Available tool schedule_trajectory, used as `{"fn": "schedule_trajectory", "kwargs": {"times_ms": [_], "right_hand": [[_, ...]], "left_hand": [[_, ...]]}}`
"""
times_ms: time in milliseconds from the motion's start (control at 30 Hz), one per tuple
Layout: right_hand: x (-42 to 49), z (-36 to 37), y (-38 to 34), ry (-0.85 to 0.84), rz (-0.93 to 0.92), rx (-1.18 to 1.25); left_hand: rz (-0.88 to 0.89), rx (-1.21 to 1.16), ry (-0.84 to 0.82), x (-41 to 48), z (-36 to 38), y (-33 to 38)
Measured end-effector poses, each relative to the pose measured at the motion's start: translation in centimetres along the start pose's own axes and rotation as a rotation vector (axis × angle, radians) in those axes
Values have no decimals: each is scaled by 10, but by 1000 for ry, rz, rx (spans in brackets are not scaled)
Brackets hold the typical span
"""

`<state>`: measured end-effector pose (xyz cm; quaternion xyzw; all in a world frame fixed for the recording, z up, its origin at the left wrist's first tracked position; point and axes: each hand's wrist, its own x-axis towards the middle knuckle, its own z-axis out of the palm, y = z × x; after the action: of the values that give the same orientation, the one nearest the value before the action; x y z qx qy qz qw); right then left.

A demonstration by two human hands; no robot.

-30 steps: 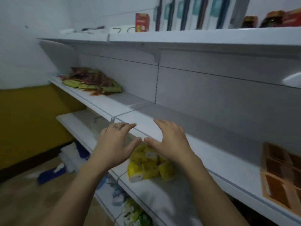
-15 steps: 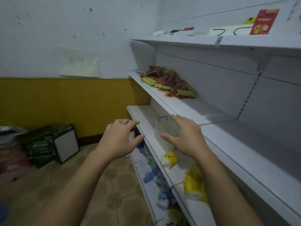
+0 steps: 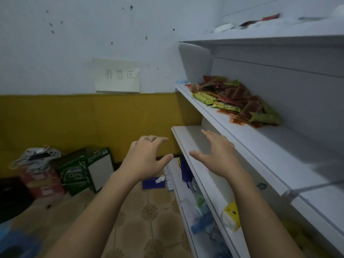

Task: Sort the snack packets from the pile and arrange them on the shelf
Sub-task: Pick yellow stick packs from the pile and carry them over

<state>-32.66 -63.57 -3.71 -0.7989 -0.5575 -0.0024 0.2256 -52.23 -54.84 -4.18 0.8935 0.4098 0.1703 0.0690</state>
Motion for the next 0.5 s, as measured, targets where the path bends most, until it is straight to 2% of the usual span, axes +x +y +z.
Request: {"fn": "schedule_trajectory", "kwargs": {"times_ms": [200,500], "right_hand": [[100,17,18,41,19,11],[200,37,30,31,41,-46]], "left_hand": [[44,-6,0,107,10,-24],[93,-49,-20,216,36,-57]]}}
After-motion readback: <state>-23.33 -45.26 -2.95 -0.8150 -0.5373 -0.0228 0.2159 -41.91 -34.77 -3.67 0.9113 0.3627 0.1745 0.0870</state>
